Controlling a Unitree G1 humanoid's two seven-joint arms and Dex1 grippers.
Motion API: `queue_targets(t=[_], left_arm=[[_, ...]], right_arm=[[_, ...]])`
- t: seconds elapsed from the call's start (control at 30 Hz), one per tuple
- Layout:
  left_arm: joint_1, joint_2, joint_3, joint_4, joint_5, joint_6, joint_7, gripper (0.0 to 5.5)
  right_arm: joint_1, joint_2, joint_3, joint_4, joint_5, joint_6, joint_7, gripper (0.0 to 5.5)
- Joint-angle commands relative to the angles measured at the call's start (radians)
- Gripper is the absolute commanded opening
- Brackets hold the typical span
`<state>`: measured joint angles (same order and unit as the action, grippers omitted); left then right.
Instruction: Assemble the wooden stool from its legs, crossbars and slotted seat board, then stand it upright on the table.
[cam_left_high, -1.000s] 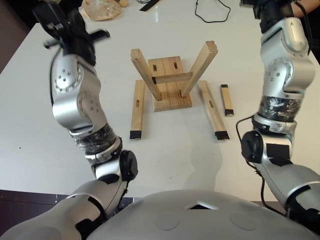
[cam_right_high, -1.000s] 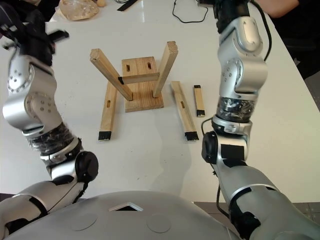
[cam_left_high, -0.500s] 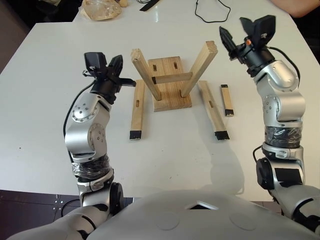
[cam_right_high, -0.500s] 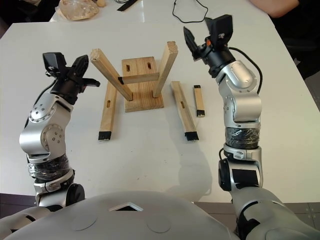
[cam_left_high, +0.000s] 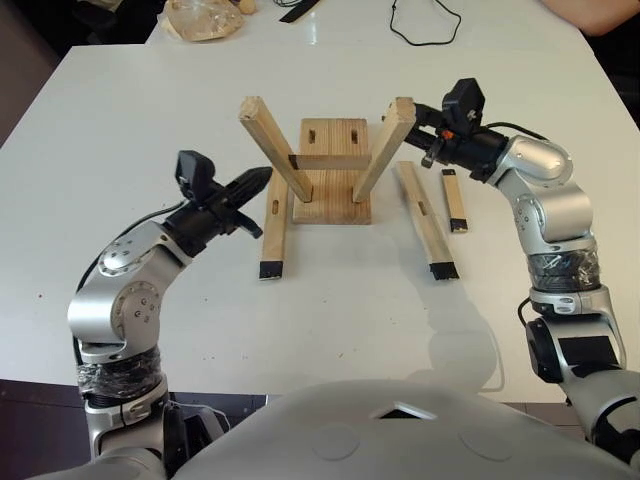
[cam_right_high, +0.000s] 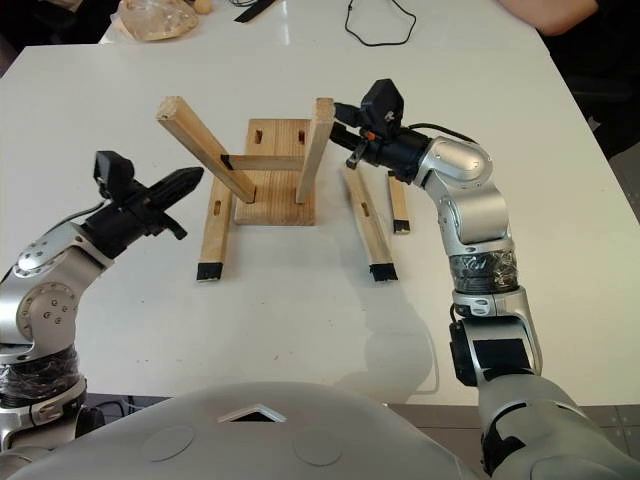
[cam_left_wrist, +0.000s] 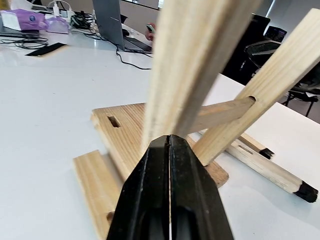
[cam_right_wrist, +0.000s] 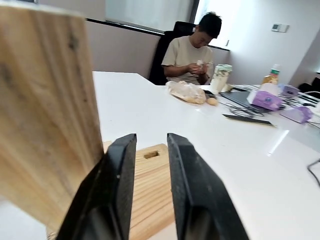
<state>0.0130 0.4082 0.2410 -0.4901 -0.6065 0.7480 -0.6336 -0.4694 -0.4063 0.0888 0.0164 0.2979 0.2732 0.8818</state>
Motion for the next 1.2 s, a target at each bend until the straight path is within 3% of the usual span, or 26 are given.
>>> queue_targets(t=[0.03,0.13,0.27,0.43,0.53,0.7,0.83,0.97,1.2], left_arm=[[0.007,0.015,-0.056,0.033,0.036,-0.035,0.01,0.0],[0.015,0.032,-0.058,0.081,0.063,-0.071,0.01,0.0],[0.018,0.064,-0.044,0.154,0.112,-0.118,0.017,0.0],[0.018,0.105,-0.021,0.248,0.156,-0.145,0.029,0.0],[0.037,0.119,-0.014,0.252,0.152,-0.137,0.026,0.0],[0.107,0.151,-0.136,0.131,0.128,-0.105,-0.08,0.0],[0.093,0.215,-0.214,0.114,0.188,-0.096,-0.11,0.0],[0.099,0.27,-0.31,0.105,0.259,-0.083,-0.113,0.0],[0.033,0.222,-0.455,0.17,0.359,-0.1,-0.077,0.0]], right_arm=[[0.039,0.007,0.077,-0.092,0.033,0.027,0.068,0.42],[0.1,0.041,0.135,-0.155,0.038,0.049,0.057,0.02],[0.156,0.086,0.161,-0.195,0.038,0.079,-0.007,0.02],[0.181,0.063,0.11,-0.189,0.028,0.077,-0.05,0.02],[0.072,0.034,0.05,0.022,-0.076,-0.01,-0.156,0.02],[-0.166,0.011,0.119,0.593,-0.336,-0.281,-0.321,0.02],[-0.287,0.012,0.181,0.895,-0.457,-0.395,-0.356,0.02],[-0.387,0.034,0.214,1.102,-0.522,-0.448,-0.34,0.02],[-0.457,0.056,0.228,1.222,-0.556,-0.529,-0.164,0.02]])
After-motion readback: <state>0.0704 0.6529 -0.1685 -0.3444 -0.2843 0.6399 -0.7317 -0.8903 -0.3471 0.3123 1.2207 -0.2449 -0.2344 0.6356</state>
